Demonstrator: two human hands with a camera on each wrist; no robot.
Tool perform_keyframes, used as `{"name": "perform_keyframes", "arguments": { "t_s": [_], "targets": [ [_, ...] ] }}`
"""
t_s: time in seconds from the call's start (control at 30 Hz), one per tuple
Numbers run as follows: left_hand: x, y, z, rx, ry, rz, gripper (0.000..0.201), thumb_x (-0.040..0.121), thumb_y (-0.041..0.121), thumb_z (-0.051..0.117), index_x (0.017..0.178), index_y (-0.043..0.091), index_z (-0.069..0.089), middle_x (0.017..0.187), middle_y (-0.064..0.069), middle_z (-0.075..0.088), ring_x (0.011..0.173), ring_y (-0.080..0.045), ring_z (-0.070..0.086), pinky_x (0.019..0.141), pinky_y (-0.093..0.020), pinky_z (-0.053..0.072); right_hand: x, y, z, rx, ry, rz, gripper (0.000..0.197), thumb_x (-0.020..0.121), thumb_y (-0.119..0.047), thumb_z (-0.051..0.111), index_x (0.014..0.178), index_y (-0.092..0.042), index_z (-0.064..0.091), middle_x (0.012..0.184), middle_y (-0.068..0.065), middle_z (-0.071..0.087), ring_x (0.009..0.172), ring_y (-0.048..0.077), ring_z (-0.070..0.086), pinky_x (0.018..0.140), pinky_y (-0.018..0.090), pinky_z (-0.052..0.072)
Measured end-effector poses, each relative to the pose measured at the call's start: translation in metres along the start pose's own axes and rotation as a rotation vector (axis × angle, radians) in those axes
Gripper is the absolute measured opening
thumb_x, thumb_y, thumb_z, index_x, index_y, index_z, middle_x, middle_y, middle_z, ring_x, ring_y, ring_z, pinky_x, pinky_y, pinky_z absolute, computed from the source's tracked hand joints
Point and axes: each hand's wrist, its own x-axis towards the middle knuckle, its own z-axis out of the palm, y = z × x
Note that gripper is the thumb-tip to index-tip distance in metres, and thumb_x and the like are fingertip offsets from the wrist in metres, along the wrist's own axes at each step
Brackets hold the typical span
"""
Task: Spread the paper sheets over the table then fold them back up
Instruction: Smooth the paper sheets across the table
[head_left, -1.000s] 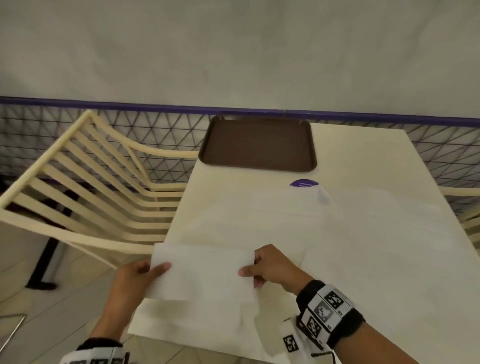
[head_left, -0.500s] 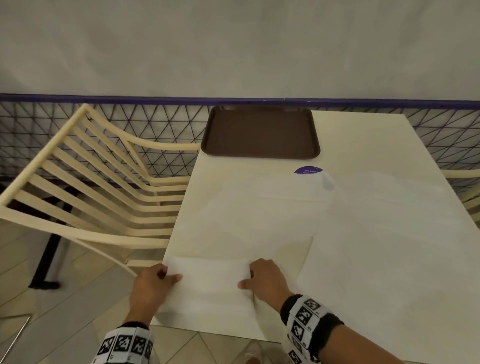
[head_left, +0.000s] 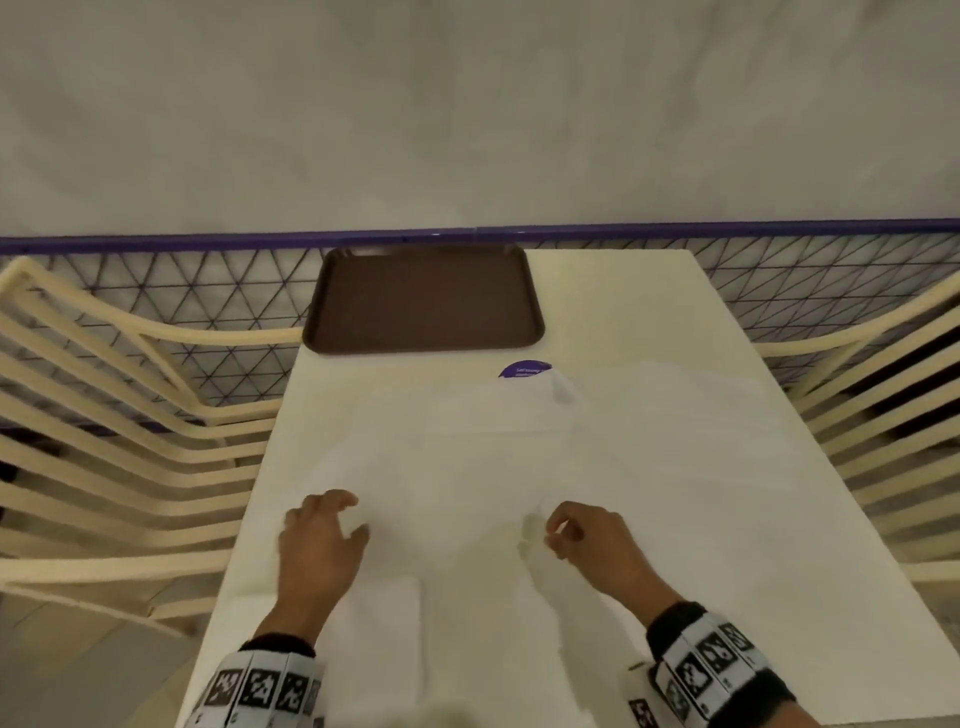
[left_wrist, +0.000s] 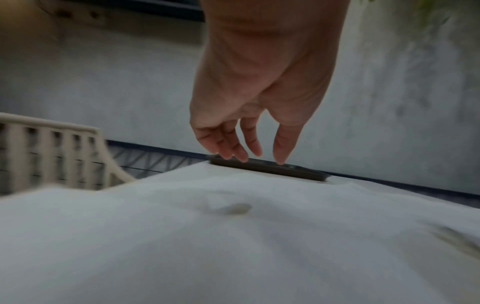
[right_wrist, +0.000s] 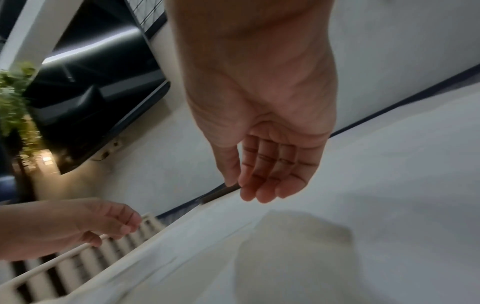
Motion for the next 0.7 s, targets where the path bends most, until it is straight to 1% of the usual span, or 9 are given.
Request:
{"name": "perform_keyframes", "arguments": {
  "t_s": [0.1,0.17,0.27,0.33,0.37,0.47,0.53,0.6,0.7],
  "targets": [
    [0.024,0.047,0.034,-0.059,-0.108,0.196,0.023,0.082,0.017,0.066,0.105,0.015,0.062,0.107,-0.004,0.061,0.101,-0.025,0.056,0.086,-0.037,0.044,-0.004,0.025,-0.041,-0.020,0.119,0.052,0.021,0.084,-0.015,0.063,0.068,-0.027,0.057,0.072,0.012,0.069,0.060,0.017,0.056,0.053,0.016,0.040],
    [0.038,0.085,0.058,-0.050,-0.159,0.308,0.022,0.084,0.018,0.065,0.105,0.014,0.062,0.106,-0.004,0.062,0.101,-0.024,0.056,0.085,-0.034,0.043,-0.005,0.044,-0.065,-0.035,0.188,0.086,0.016,0.085,-0.016,0.063,0.072,-0.024,0.058,0.075,0.012,0.068,0.063,0.018,0.056,0.055,0.016,0.040],
    [0.054,0.141,0.094,-0.031,-0.226,0.419,0.022,0.087,0.019,0.061,0.108,0.014,0.061,0.108,-0.003,0.061,0.102,-0.021,0.055,0.089,-0.033,0.043,-0.006,0.071,-0.093,-0.013,0.261,0.115,0.011,0.086,-0.015,0.063,0.078,-0.022,0.059,0.076,0.002,0.064,0.075,0.021,0.059,0.064,0.018,0.041],
    [0.062,0.174,0.117,-0.026,-0.267,0.462,0.022,0.087,0.019,0.059,0.108,0.014,0.060,0.110,-0.004,0.061,0.103,-0.021,0.055,0.092,-0.033,0.043,-0.006,0.088,-0.106,-0.020,0.293,0.117,0.011,0.086,-0.016,0.063,0.084,-0.025,0.058,0.080,-0.008,0.061,0.082,0.016,0.057,0.067,0.015,0.038],
    [0.066,0.190,0.129,-0.015,-0.286,0.484,0.022,0.088,0.020,0.059,0.109,0.014,0.060,0.110,-0.004,0.061,0.104,-0.020,0.055,0.092,-0.033,0.043,-0.006,0.097,-0.112,-0.024,0.303,0.123,0.011,0.087,-0.017,0.063,0.088,-0.026,0.058,0.085,-0.010,0.061,0.085,0.013,0.055,0.070,0.015,0.036],
    [0.073,0.234,0.162,0.025,-0.348,0.537,0.025,0.089,0.021,0.057,0.113,0.014,0.058,0.114,-0.005,0.059,0.108,-0.020,0.053,0.095,-0.032,0.042,-0.003,0.120,-0.126,-0.051,0.312,0.143,0.021,0.089,-0.021,0.061,0.109,-0.025,0.059,0.106,-0.010,0.059,0.096,0.006,0.049,0.079,0.011,0.030],
    [0.077,0.260,0.184,0.053,-0.379,0.548,0.030,0.091,0.022,0.054,0.119,0.012,0.055,0.120,-0.007,0.056,0.112,-0.022,0.050,0.097,-0.031,0.039,-0.001,0.134,-0.134,-0.076,0.307,0.157,0.031,0.090,-0.023,0.059,0.121,-0.023,0.056,0.116,-0.010,0.056,0.104,0.007,0.046,0.084,0.010,0.027],
    [0.079,0.285,0.201,0.096,-0.393,0.528,0.036,0.093,0.022,0.051,0.127,0.011,0.049,0.126,-0.009,0.051,0.117,-0.025,0.046,0.100,-0.030,0.037,0.003,0.145,-0.141,-0.099,0.307,0.163,0.037,0.091,-0.025,0.058,0.127,-0.024,0.051,0.127,-0.010,0.052,0.116,0.009,0.045,0.090,0.011,0.026],
    [0.081,0.318,0.220,0.105,-0.404,0.466,0.044,0.094,0.019,0.046,0.136,0.008,0.039,0.132,-0.013,0.045,0.122,-0.029,0.040,0.102,-0.032,0.032,0.013,0.158,-0.148,-0.138,0.303,0.154,0.046,0.092,-0.027,0.056,0.135,-0.024,0.043,0.141,-0.008,0.042,0.130,0.009,0.035,0.101,0.012,0.024]
  ]
}}
